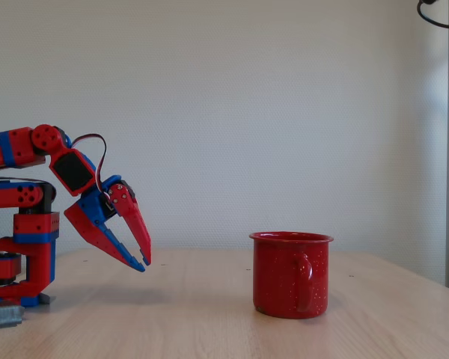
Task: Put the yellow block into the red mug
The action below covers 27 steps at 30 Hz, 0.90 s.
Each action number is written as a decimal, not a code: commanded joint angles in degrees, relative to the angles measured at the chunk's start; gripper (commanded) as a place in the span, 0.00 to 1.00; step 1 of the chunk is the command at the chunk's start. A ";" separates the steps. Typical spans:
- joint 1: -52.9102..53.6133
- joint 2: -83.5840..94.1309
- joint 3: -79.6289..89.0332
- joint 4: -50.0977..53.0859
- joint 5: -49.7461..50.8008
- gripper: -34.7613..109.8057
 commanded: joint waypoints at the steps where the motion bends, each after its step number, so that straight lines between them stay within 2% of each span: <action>1: -1.49 0.53 -0.88 1.93 0.53 0.24; 11: -1.49 2.99 0.97 4.04 -0.62 0.24; 27: 2.46 2.99 0.97 3.96 3.60 0.24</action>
